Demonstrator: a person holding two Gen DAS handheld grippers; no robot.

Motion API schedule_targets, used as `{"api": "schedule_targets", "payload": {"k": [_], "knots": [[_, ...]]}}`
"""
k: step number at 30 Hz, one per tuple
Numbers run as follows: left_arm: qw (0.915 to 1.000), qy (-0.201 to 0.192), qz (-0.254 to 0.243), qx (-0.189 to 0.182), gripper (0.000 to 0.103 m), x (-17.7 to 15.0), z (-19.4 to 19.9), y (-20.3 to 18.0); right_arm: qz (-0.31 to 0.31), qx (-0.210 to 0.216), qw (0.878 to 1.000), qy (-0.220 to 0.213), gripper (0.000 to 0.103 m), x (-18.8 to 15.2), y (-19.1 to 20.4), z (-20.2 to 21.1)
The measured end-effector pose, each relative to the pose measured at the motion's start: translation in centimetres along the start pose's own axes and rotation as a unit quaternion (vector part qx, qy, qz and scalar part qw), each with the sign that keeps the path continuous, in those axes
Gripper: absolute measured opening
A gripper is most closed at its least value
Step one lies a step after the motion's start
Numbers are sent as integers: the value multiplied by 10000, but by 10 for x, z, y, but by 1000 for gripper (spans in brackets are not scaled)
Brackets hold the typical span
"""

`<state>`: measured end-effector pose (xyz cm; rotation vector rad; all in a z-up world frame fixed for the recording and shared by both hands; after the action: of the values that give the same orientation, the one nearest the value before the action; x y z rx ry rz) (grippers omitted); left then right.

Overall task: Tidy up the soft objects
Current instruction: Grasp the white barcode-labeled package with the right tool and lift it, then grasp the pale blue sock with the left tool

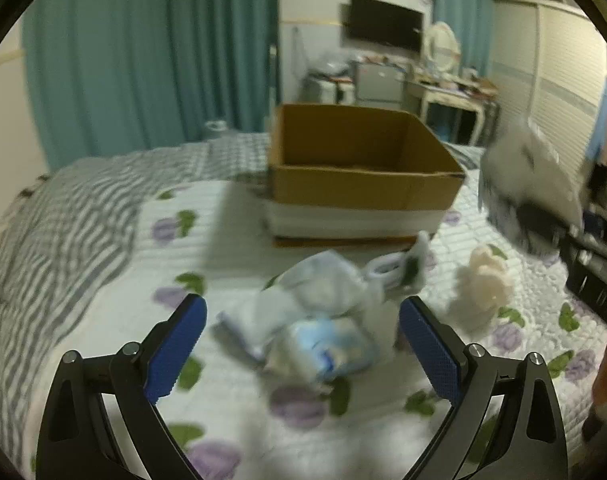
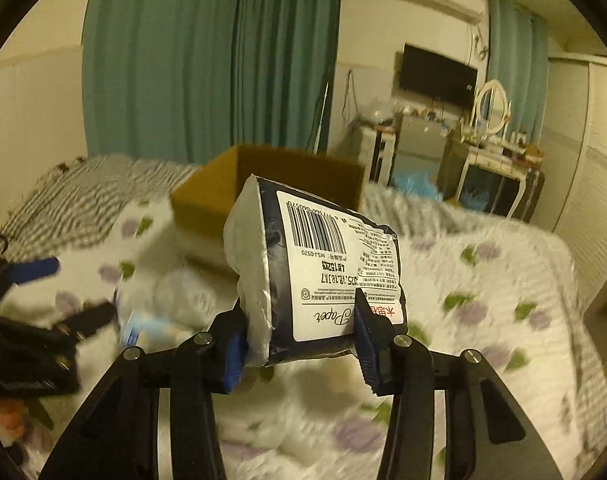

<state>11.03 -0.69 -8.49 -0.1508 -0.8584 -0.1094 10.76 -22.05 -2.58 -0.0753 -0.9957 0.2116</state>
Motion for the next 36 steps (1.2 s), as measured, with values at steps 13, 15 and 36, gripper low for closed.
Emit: {"api": "schedule_targets", "payload": {"k": [13, 15, 36], "knots": [[9962, 857, -97, 132, 94, 1, -108, 2, 207, -167, 9981, 550, 45, -10, -29, -73], [9956, 926, -148, 85, 82, -2, -115, -1, 175, -145, 9981, 580, 45, -11, -30, -76], [9990, -6, -336, -304, 51, 58, -20, -19, -90, 138, 9998, -127, 45, 35, -28, -6]]}}
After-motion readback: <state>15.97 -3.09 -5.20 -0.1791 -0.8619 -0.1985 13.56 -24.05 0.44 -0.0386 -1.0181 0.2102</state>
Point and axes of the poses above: each gripper's, at about its wrist camera, not at the fingertips, and z roughly against the way its jaws point, y to its left, x to its top, the point moved 4 cm from there along -z, roughly the way its jaws point, and after that the axes turned 7 degrees about -x, right-handed, at the moved point
